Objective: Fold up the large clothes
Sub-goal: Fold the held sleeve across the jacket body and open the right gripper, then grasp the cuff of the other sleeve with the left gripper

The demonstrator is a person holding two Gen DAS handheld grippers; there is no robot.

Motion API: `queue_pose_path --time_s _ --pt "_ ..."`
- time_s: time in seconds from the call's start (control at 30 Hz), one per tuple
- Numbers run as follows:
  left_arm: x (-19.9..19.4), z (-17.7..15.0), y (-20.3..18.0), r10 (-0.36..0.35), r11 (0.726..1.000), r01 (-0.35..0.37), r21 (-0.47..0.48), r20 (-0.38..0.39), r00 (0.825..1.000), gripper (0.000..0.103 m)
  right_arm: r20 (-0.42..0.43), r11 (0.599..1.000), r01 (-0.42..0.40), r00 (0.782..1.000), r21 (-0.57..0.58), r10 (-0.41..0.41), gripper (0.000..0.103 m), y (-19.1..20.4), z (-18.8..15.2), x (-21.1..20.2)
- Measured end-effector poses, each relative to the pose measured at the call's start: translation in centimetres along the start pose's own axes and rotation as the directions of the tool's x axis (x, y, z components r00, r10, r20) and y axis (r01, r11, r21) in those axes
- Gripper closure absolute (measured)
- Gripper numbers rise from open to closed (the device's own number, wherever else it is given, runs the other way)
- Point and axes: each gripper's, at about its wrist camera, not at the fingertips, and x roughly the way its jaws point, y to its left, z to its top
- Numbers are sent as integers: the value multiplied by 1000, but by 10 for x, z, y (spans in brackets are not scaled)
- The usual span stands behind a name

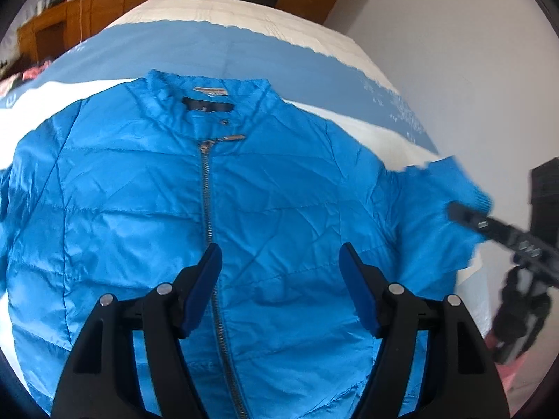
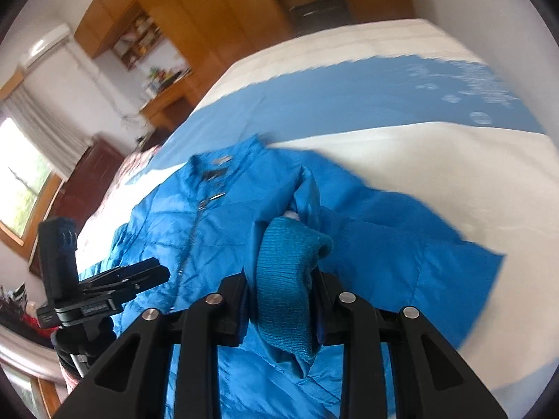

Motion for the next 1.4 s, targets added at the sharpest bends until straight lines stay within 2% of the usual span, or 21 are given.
queue_pose_path --time_s 0.1,0.17,0.23,0.37,0.4,0.47,0.57,0.6,0.63,0.7,0.73,0.77,0.8,0.87,0.93,1.03,1.13,1.27,1.4 --pt "-5 3 11 -29 999 30 -41 19 999 29 -53 993 -109 993 -44 107 63 19 1 21" --pt "-8 4 20 -53 996 55 -75 30 998 26 -78 975 -208 976 -74 203 57 33 -2 22" --pt "-9 4 26 -71 992 75 -103 36 997 25 -68 964 -251 967 -92 245 54 37 -6 14" --pt "-2 3 30 -82 987 84 -137 16 996 22 -5 981 -180 984 -78 180 51 20 -9 -11" --pt "2 4 29 -77 987 77 -139 4 997 22 6 988 -141 990 -61 142 51 11 -10 -15" --pt "12 5 25 -69 989 65 -132 -26 997 22 38 1000 -12 999 -8 12 51 -16 -12 -26" --pt "32 7 8 -51 995 44 -90 -80 995 22 79 990 111 990 84 -118 50 -56 -13 -36" --pt "41 9 3 -46 997 39 -72 -95 994 22 84 986 128 987 107 -137 50 -68 -12 -38" --pt "49 10 -3 -43 998 37 -58 -112 993 25 86 980 144 984 135 -157 50 -80 -12 -40" --pt "69 13 -14 -34 999 28 -44 -153 988 40 82 975 151 983 164 -166 50 -95 -11 -41" --pt "81 14 -20 -8 1000 3 -27 -164 986 52 82 973 154 982 171 -169 50 -100 -10 -41" --pt "85 13 -21 -11 1000 8 -21 -166 986 59 82 972 158 981 174 -174 50 -103 -10 -41" --pt "88 13 -23 -18 1000 15 -20 -160 987 62 84 972 159 981 176 -175 50 -106 -9 -41" --pt "85 14 -21 -29 999 24 -37 -125 992 82 92 972 145 982 186 -164 50 -111 -9 -44" --pt "75 15 -14 -40 997 34 -75 -90 995 90 112 970 143 980 194 -167 50 -114 -9 -48" --pt "42 18 9 12 992 -11 -125 13 1000 92 135 973 116 980 201 -145 50 -115 -9 -54" --pt "11 19 31 90 987 -75 -144 96 991 93 127 980 75 987 182 -99 50 -107 -9 -45" --pt "-18 20 63 176 969 -149 -195 132 975 93 78 991 16 997 133 -27 50 -88 -11 -20" --pt "-32 16 102 283 936 -241 -257 143 948 93 25 998 6 1000 59 -7 50 -62 -17 7"
